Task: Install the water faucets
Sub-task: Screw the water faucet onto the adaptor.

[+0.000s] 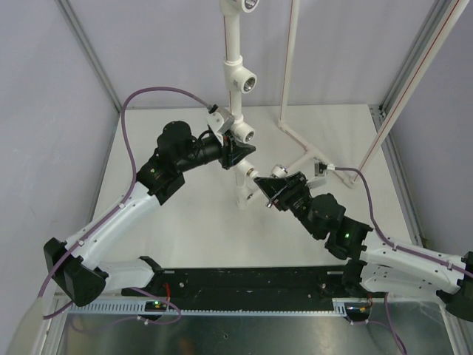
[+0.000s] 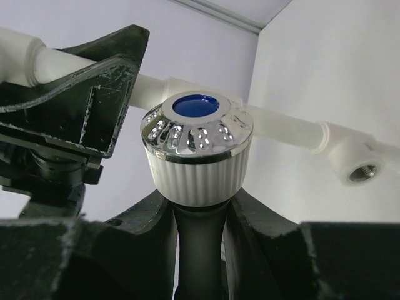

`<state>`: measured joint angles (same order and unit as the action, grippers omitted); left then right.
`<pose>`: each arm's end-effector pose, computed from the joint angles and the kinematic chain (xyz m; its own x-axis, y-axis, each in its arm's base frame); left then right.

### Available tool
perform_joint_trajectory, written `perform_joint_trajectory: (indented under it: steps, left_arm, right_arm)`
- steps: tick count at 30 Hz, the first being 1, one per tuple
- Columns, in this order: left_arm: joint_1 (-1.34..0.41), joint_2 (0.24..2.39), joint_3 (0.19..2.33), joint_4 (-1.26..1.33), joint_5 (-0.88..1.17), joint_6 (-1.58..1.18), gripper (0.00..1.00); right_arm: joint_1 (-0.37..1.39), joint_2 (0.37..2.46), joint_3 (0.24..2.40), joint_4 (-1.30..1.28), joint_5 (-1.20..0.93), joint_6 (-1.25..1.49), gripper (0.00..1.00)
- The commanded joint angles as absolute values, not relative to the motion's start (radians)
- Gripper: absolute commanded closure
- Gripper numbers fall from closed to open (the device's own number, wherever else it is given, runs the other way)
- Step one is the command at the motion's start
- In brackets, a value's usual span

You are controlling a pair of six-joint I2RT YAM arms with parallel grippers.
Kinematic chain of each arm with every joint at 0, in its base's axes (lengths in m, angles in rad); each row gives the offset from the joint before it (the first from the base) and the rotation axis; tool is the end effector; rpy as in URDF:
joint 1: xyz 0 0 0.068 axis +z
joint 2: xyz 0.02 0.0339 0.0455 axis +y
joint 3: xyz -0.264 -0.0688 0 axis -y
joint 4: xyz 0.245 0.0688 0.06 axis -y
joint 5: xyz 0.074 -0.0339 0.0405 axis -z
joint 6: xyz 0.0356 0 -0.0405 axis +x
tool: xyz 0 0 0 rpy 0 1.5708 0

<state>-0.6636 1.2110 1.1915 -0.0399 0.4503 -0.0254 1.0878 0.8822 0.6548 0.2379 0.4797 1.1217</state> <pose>0.2103 -0.1841 0.4095 -0.0695 0.0253 -0.9973 0.8953 0.4424 -0.0512 0.1121 0.1784 0.3217 -0.5126 0.7434 -0.4298 -0.2524 0.3479 0.9029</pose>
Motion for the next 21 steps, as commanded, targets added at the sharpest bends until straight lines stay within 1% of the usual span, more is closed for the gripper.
perform_joint_trajectory:
  steps: [1, 5, 13, 21]
  left_arm:
    - [-0.724, 1.22, 1.2, -0.189, 0.609, -0.119, 1.0]
    - [-0.725, 1.222, 1.199, -0.191, 0.593, -0.118, 1.0]
    - [-0.723, 1.225, 1.2, -0.191, 0.591, -0.115, 1.0]
    - [-0.719, 1.221, 1.199, -0.197, 0.582, -0.108, 1.0]
  right_arm:
    - [1.091, 0.895, 0.611, 0.245, 0.435, 1.379, 1.0]
    - [1.097, 0.898, 0.589, 0.271, 0.456, 1.527, 1.0]
    - [1.108, 0.937, 0.585, 0.366, 0.475, 1.639, 1.0]
    - [1.15, 0.937, 0.585, 0.351, 0.557, 1.789, 1.0]
